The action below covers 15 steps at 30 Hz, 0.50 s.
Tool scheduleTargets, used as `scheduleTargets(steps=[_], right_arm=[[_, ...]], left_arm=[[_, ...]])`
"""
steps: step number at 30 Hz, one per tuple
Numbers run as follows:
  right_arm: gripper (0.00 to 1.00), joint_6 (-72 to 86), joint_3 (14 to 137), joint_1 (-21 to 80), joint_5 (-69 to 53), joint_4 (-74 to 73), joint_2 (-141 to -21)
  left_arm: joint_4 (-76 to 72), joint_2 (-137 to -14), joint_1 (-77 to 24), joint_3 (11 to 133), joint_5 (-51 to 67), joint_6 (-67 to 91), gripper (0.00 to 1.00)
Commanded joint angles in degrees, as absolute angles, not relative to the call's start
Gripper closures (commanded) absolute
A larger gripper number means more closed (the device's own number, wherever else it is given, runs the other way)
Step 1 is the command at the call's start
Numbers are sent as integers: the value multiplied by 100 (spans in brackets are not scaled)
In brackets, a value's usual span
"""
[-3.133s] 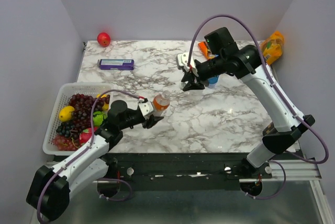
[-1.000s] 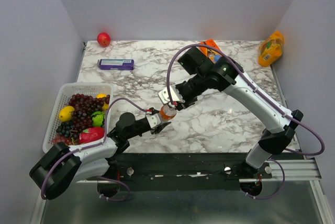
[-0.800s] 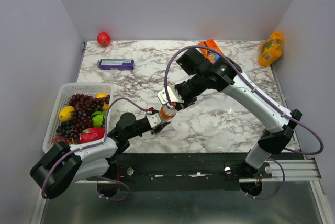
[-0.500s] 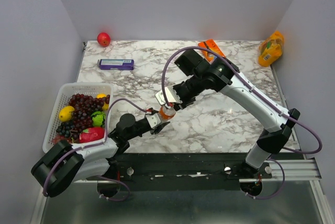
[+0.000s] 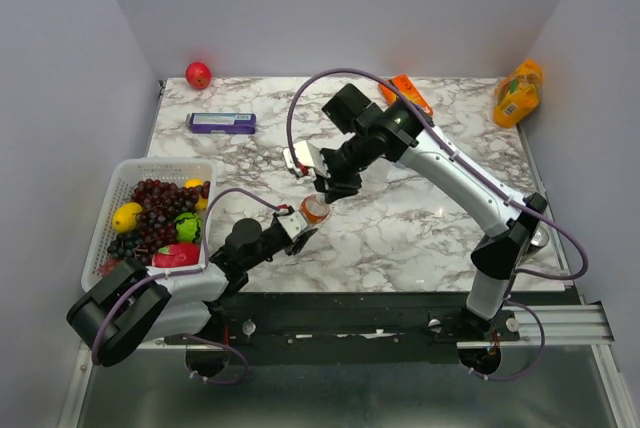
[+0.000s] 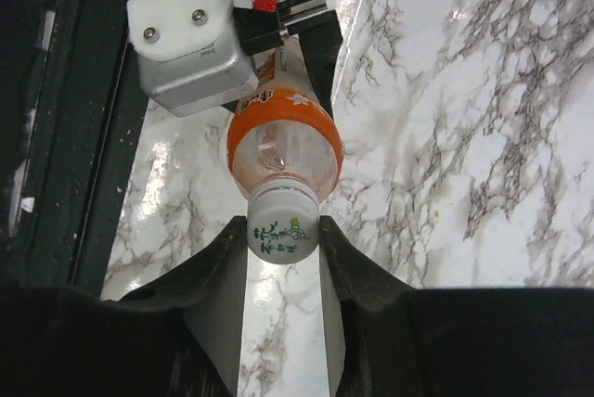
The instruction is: Screw on the bottle caps
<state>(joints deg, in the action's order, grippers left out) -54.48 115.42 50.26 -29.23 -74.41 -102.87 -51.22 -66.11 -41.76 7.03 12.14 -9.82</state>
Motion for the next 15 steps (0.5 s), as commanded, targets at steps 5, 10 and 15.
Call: scheduleTargets(steps=[5, 10, 15], right_arm=[[65, -3780, 11751, 4861, -3155, -8745, -11065], [72, -2542, 11997, 4545, -3208, -8745, -11548], [72, -1934, 12067, 4430, -3577, -8745, -11689]], left_arm=[[-6688, -6478, -4236, 984, 316, -519, 100], [-6575, -6530, -4245, 1098, 45, -449, 100], [-6399, -6609, -4236, 1265, -237, -352, 100]])
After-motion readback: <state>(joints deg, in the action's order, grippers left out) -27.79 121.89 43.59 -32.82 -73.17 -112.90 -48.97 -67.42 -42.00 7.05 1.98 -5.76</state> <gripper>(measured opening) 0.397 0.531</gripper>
